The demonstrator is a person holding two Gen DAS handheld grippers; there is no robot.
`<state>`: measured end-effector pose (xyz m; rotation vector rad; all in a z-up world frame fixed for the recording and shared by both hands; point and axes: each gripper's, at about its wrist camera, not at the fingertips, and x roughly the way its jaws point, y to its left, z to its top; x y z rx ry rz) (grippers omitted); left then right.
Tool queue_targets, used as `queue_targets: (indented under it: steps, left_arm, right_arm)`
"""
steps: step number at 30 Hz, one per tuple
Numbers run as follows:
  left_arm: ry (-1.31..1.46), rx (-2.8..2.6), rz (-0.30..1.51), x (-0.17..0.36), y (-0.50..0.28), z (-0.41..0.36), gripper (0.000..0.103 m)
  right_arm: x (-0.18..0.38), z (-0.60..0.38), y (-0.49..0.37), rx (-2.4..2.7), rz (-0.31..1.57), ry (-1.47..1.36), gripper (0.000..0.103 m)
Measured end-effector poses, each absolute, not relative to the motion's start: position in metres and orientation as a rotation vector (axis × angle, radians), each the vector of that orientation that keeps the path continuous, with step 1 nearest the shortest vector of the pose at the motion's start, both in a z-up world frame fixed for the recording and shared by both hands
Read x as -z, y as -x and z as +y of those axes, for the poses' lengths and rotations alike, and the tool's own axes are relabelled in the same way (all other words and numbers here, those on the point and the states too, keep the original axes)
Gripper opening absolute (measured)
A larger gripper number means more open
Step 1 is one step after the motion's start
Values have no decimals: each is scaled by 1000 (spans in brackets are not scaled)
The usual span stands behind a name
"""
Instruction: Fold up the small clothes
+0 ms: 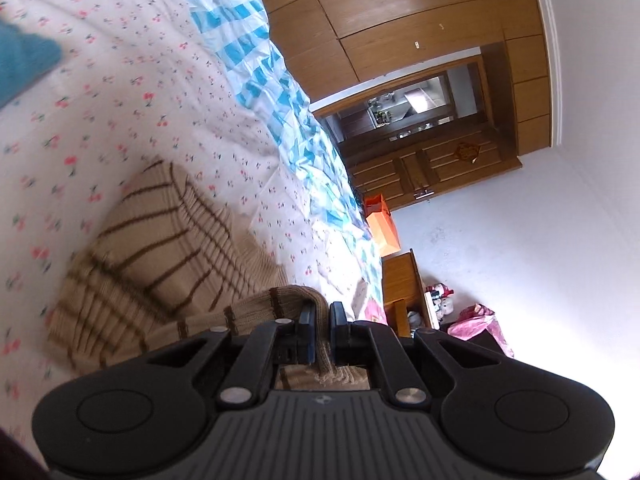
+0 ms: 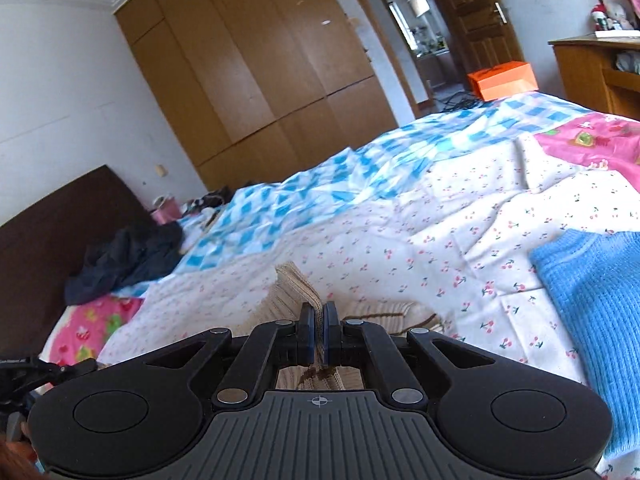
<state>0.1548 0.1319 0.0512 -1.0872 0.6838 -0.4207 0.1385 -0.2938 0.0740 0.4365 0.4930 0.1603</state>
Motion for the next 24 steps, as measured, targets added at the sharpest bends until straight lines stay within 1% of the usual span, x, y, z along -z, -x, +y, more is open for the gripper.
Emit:
queue_targets:
  steps: [6, 9, 12, 15, 16, 18, 19, 20, 22, 24]
  left_arm:
    - [1041, 365, 703, -30, -226, 125, 12]
    - [1060, 305, 741, -5, -251, 126, 12]
    - [1080, 268, 772, 14, -253, 128, 12]
    - [1000, 267, 799, 13, -244, 123, 13]
    - [946, 256, 814, 10, -244, 121, 15]
    - [827, 227, 838, 2, -246, 114, 23]
    - [768, 221, 847, -1, -249, 110, 31]
    - [714, 215, 855, -3, -252, 106, 36]
    - [607, 211, 883, -6, -260, 96, 40]
    - [513, 197, 909, -5, -270, 88, 40]
  right_arm:
    - [-36, -311, -184, -41, 511, -498, 3]
    - [-5, -316, -202, 3, 567, -516, 3]
    - [22, -317, -208, 31, 616, -526, 3]
    - [45, -316, -202, 32, 642, -539, 4]
    - [53, -317, -200, 29, 657, -549, 4]
    - [62, -319, -200, 14, 677, -565, 4]
    - [63, -320, -199, 4, 673, -568, 4]
    - [62, -322, -199, -4, 671, -573, 4]
    - [63, -327, -198, -14, 669, -606, 5]
    - [66, -332, -197, -21, 673, -641, 5]
